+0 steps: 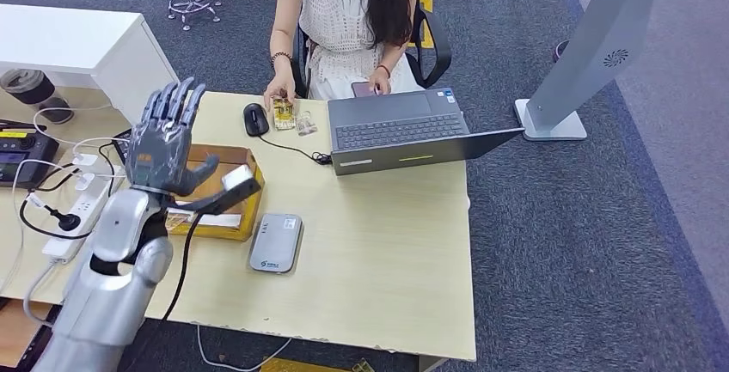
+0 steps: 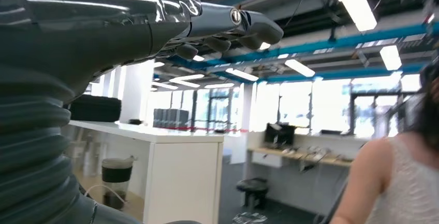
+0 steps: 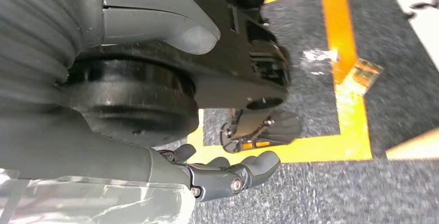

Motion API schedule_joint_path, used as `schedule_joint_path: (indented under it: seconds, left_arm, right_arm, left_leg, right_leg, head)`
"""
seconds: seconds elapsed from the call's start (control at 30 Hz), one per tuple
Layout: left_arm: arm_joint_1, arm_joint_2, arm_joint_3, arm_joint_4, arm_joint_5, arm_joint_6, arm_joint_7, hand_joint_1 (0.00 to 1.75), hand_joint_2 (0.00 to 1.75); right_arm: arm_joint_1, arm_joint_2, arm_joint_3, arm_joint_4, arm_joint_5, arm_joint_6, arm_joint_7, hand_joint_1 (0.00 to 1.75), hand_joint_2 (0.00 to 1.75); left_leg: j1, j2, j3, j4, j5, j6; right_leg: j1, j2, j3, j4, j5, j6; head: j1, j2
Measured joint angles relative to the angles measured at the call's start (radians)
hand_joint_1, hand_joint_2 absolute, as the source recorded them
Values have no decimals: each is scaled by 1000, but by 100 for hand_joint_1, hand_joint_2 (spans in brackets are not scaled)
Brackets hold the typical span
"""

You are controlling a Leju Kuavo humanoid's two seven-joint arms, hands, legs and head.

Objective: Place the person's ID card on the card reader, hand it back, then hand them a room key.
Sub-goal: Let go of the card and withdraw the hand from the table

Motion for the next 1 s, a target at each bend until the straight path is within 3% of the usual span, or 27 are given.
schedule_joint_path:
  seconds: [0.17, 0.37, 0.5, 0.6, 0.7, 0.77, 0.83, 0.9, 0.97, 1.0]
  left_arm:
    - [335, 13, 85, -260, 4, 187, -101, 0, 175]
    - [585, 0, 137, -417, 18, 290, -182, 0, 175]
    - [732, -59, 163, -460, 158, 323, -249, 0, 175]
    - [761, -175, 263, -416, 382, 259, -408, 0, 175]
    - [686, -300, 486, -250, 491, 200, -617, 0, 175]
    - [600, -339, 678, -57, 511, 170, -699, 0, 175]
    - [533, -353, 849, 131, 526, 153, -726, 0, 175]
    - [491, -362, 968, 269, 537, 143, -729, 0, 87]
    - [442, -359, 1063, 425, 576, 110, -702, 0, 0]
    - [413, -350, 1118, 527, 620, 79, -664, 0, 0]
  right_arm:
    - [3, 0, -52, -2, -35, -10, -35, 0, 175]
    - [6, 0, -105, -8, -77, -12, -65, 0, 175]
    - [9, -4, -142, -11, -89, -10, -79, 0, 175]
    - [11, -5, -165, -11, -86, -13, -76, 0, 175]
    - [12, -5, -180, -11, -70, -17, -69, 0, 175]
    - [12, -5, -185, -11, -53, -23, -61, 0, 175]
    - [14, -5, -187, -11, -42, -30, -56, 0, 175]
    - [16, -6, -189, -11, -34, -34, -53, 0, 175]
    - [16, -6, -190, -11, -18, -44, -40, 0, 87]
    - [16, -6, -190, -11, -6, -52, -29, 0, 44]
  left_leg:
    - [0, -2, -1, 0, -2, 0]
    - [0, -3, 0, 0, -2, 0]
    - [0, -3, 0, 0, -2, 1]
    - [0, -5, 0, 0, -2, 1]
    - [0, -5, 1, 0, -1, 1]
    - [0, -4, 2, 0, -1, 0]
    - [1, -1, 4, 0, -1, -2]
    - [2, -2, 4, 0, -2, -2]
    - [2, -5, 3, -1, -2, -2]
    - [2, -6, 4, -1, -2, -3]
  right_leg:
    - [0, -2, -1, -1, -3, 0]
    - [0, -4, 1, -1, -3, 0]
    - [0, -5, 1, -2, -3, 0]
    - [0, -6, 2, -2, -3, 0]
    - [0, -7, 2, -2, -2, 0]
    - [1, -5, 3, -2, -2, 0]
    - [2, -3, 4, -2, -2, -1]
    - [3, -3, 4, -1, -2, -2]
    - [3, -7, 5, -1, -3, -2]
    - [3, -8, 6, -1, -3, -2]
  head:
    - [0, 0]
    - [0, 0]
    - [0, 0]
    - [0, 0]
    - [2, 0]
    - [1, 0]
    - [-1, 0]
    - [-3, 0]
    - [-3, 0]
    - [-2, 0]
